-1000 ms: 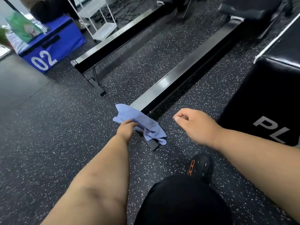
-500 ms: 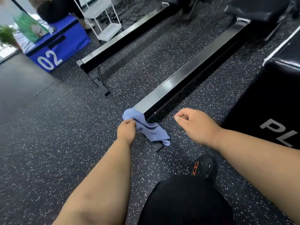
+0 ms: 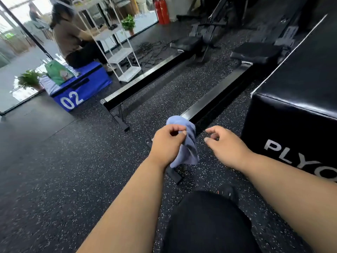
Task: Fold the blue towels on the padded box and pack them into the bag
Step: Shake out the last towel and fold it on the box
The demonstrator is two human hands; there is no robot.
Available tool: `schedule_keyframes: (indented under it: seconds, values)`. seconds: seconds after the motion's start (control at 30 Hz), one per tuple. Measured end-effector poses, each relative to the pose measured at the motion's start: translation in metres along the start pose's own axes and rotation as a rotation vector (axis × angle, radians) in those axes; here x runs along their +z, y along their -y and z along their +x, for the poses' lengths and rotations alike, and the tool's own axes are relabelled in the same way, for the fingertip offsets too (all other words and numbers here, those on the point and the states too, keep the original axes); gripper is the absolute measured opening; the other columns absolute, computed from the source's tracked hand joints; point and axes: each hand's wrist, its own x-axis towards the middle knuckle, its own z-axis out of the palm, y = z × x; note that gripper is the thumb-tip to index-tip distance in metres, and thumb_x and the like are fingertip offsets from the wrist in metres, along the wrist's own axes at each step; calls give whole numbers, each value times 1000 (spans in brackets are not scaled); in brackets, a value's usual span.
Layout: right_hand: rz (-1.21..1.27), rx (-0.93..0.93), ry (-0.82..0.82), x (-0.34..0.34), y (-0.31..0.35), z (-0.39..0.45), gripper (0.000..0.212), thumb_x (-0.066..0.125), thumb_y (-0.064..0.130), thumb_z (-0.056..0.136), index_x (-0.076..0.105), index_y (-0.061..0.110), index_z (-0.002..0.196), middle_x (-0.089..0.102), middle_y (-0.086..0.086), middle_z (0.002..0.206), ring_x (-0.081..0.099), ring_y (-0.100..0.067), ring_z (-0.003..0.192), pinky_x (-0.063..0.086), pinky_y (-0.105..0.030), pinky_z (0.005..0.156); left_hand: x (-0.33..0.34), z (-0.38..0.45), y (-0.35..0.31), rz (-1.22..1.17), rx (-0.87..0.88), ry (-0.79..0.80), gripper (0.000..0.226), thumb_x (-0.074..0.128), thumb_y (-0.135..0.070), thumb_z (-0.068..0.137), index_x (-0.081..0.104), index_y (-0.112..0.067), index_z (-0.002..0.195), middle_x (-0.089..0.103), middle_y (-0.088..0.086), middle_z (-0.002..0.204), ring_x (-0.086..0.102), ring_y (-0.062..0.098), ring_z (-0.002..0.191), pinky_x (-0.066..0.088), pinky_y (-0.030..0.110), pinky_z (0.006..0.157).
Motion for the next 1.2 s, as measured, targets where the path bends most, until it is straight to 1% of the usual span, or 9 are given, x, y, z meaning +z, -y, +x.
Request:
schedule_keyframes:
  seconds: [0.1,0.17,0.3,0.43,0.53,0.67,0.83,0.97,1.2]
  values:
    - [44,-2,-120,-27,1,-30,50,63,45,96,53,37,145,55,4,136,67,-18,97,53,-33,84,14,-35,-45,1,100,66,16,69,-13,97,78,-26,98,79,-10,96,71,1,82,56,21,82]
    - [91,20,-190,-50,-4,-53,64,66,43,95,45,33,155,47,1,148,64,-16,108,51,-31,90,28,-58,-72,-40,136,125,19,68,-11,96,78,-28,95,80,-8,94,70,6,78,59,29,80]
    - [225,68,-263,-100,-14,-109,69,70,44,91,47,31,155,50,5,152,57,-14,130,48,-39,110,60,-101,-120,-131,190,247,25,65,-7,95,78,-28,97,74,-10,81,54,11,60,46,28,60]
    - [416,32,-278,-149,-30,-169,17,69,30,96,74,26,112,78,8,102,72,-13,93,54,-31,79,94,-141,-165,-125,296,375,30,64,-1,94,78,-27,95,73,-10,83,57,12,70,47,28,67]
    - [462,13,-332,-182,-43,-219,15,66,28,100,74,17,93,75,7,81,64,-11,77,48,-28,67,122,-169,-193,-131,341,448,34,62,5,95,77,-26,95,75,-14,85,63,1,74,49,20,72]
    - [420,-9,-431,-220,-57,-275,30,61,43,96,76,17,101,80,1,96,74,-18,90,58,-42,81,154,-203,-221,-166,383,488,37,60,9,92,78,-23,95,77,-9,89,65,1,76,50,15,71]
    - [427,-22,-573,-256,-67,-336,34,62,42,99,57,16,77,55,7,74,49,-12,71,40,-35,70,179,-225,-239,-151,419,478,32,63,3,90,80,-22,100,80,-4,99,67,10,83,56,25,76]
    - [458,-51,-595,-267,-66,-368,44,62,40,101,51,0,87,49,0,77,43,-17,72,34,-37,69,182,-241,-254,-244,392,496,23,74,-2,92,77,-18,108,81,1,104,71,8,90,55,23,81]
    - [564,-82,-555,-270,-57,-392,31,60,34,103,50,11,85,46,-4,81,38,-20,75,29,-34,61,175,-248,-269,-339,413,441,30,71,4,93,73,-17,114,75,-1,107,69,6,96,51,21,80]
